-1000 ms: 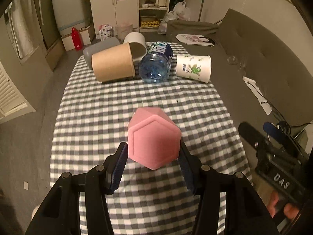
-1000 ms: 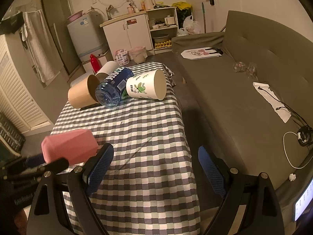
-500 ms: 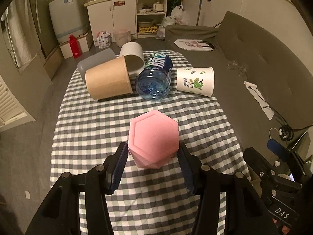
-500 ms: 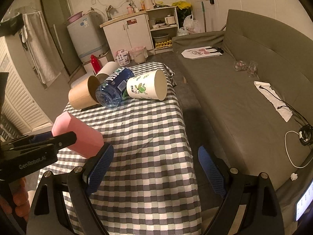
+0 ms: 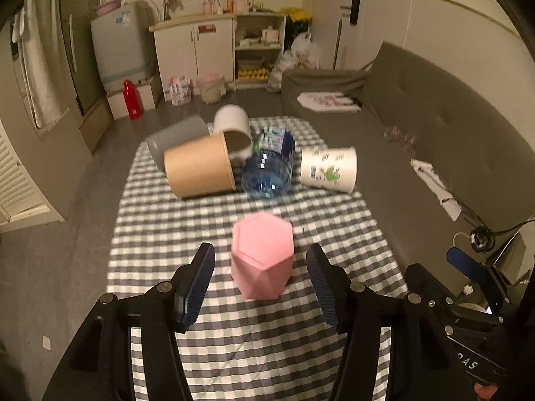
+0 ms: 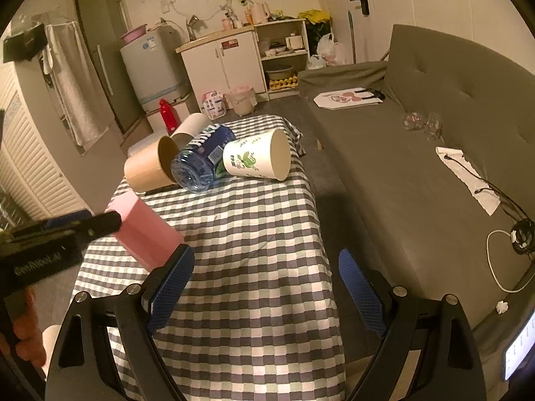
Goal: Flip cup upside down
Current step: 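Lower the pink cup onto the cloth with the left tool and open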
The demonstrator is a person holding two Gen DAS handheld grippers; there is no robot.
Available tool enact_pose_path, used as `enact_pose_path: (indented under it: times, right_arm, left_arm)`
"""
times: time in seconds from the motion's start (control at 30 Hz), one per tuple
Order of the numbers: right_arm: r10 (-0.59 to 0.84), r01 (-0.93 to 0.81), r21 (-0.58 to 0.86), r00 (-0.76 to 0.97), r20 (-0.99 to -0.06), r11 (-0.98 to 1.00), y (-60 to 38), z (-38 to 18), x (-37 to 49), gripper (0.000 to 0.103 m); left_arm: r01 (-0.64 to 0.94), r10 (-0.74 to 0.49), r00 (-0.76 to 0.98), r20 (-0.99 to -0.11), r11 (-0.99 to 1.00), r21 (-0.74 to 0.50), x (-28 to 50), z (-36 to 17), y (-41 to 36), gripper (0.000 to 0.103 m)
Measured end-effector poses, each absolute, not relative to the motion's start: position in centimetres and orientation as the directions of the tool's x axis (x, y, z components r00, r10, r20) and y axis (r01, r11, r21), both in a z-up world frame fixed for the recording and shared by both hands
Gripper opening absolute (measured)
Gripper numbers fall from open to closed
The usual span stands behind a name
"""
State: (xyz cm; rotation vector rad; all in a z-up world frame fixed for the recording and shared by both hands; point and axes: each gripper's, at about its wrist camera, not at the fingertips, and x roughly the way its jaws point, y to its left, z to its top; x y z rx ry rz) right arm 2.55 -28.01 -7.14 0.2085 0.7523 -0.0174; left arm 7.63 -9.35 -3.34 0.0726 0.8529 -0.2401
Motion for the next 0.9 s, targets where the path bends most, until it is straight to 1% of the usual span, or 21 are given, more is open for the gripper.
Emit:
enact_pose_path:
  times: [0.23,0.47,0.63,0.9]
  right_arm:
    - [0.059,0.045,0.157,0.798,-0.600,0.987,-26.7,-2.8,0.2,0.088]
    - [0.088,-0.036,0.107,0.842,-0.532,0.994,-23.8,0.3,-2.0,0.088]
    - [0.116,-0.085,0.084,0.850,-0.514,0.993,-21.6,0.5,-3.1,0.088]
    - [0.119,-0.112,0.047,0.828,-0.548,0.993,-19.7,-3.1,-3.6,0.088]
  left_arm:
    - [0.212,-0.219,0.719,-0.660,0.973,-0.091,4.4,0.5,-6.6,0.060]
    - [0.161,-0.173,0.794,-0.582,0.984,-0.073,1.4,2.2,-3.6,0.060]
    - [0.109,-0.122,0.818,-0.562,0.992,-0.057,-0.2,1.1,-1.8,0.060]
    - [0.072,-0.088,0.819,-0.567,0.996,-0.050,-1.4,-2.7,-0.8,0.060]
